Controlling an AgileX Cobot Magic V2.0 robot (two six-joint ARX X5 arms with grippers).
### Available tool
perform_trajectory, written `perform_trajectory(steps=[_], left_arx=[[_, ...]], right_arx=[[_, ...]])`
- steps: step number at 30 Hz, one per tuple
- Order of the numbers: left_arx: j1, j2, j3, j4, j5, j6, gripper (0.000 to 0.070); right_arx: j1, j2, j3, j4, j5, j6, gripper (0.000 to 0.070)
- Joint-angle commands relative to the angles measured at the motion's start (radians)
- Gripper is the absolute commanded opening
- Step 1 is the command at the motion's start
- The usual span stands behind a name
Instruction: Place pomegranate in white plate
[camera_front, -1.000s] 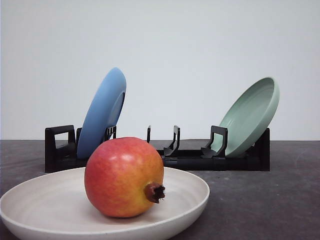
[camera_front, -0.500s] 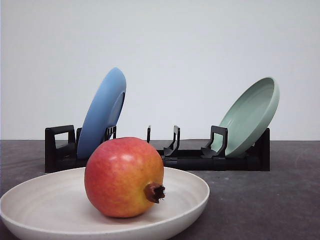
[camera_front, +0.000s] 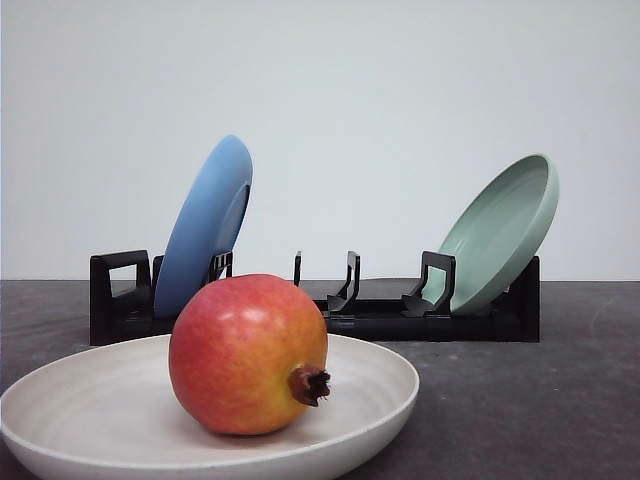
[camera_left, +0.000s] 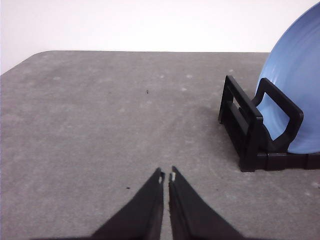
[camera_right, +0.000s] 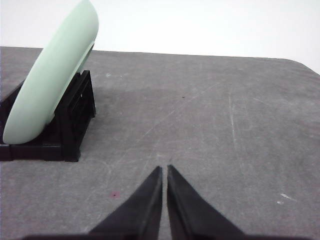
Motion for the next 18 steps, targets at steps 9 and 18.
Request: perform_trajectory(steps=[9, 18], left_arx=[[0.001, 0.0, -0.009, -0.007, 0.003, 0.014, 0.0], [0.001, 0.0, -0.009, -0.007, 0.003, 0.014, 0.0]], right_arx=[[0.0, -0.001, -0.004, 0.011, 0.0, -0.005, 0.001], [0.0, -0.001, -0.004, 0.011, 0.0, -0.005, 0.001]])
